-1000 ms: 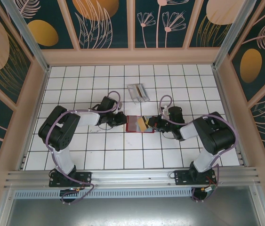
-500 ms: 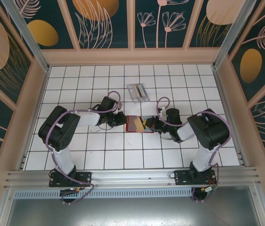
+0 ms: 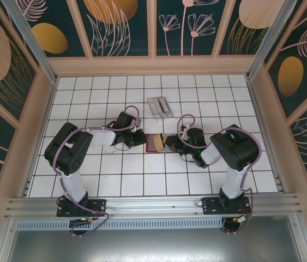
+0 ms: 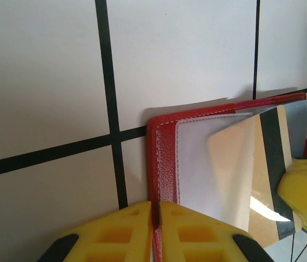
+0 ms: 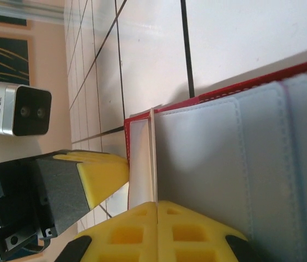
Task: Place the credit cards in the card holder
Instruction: Insert the credit card into the card slot.
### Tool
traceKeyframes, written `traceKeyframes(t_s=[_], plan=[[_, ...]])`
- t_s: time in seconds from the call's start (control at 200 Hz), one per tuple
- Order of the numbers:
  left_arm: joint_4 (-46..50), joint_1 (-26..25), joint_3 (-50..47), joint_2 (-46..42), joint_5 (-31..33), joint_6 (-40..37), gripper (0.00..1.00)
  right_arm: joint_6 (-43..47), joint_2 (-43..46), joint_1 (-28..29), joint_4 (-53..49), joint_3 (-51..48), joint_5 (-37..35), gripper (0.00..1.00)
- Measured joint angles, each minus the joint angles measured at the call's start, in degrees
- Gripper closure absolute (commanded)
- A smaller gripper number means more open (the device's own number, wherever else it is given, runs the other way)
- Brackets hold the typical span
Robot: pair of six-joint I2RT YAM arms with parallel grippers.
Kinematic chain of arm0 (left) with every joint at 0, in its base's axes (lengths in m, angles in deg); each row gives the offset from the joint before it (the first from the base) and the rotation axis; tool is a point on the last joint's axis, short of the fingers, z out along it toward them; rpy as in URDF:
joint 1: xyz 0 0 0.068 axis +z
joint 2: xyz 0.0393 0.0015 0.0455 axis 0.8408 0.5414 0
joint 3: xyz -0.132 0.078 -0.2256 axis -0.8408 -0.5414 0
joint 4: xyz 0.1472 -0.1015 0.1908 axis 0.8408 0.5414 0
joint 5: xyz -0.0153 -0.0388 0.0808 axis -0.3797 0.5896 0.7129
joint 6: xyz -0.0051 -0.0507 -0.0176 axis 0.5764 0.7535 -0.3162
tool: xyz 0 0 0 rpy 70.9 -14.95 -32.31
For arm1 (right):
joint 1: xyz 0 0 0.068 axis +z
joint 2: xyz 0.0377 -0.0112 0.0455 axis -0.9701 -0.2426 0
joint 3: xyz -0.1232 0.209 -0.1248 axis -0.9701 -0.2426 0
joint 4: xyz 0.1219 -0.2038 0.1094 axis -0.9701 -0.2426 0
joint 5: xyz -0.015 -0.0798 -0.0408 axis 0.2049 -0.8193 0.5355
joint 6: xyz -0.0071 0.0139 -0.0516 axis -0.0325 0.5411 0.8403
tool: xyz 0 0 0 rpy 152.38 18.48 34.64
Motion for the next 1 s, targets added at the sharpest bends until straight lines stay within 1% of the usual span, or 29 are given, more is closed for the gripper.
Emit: traceKeyframes(t_s=[0.245,0.581,0.856,0.896,1.001], plan=[[-0.72,0.00,-0.33,0.00,-0.17,0.44,0.87,-0.44,0.04,2.01,1.99,-1.05,-4.50,1.00],[-1.42,0.00,-0.81,-0.13,-0.17,0.48,0.87,0.00,1.57,2.93,2.27,-2.67,-9.14,1.00],[-3.23,0.02,-1.86,-0.39,-0.15,1.07,0.87,-0.85,1.77,7.41,2.32,-1.97,-14.25,1.00],[-3.30,0.02,-1.90,-0.39,-0.15,1.16,0.87,-1.05,1.77,8.02,2.25,-1.73,-14.78,0.97],[-3.80,0.02,-2.29,-0.59,-0.02,1.38,0.88,-1.42,1.75,8.50,1.88,-1.38,-15.45,0.83]])
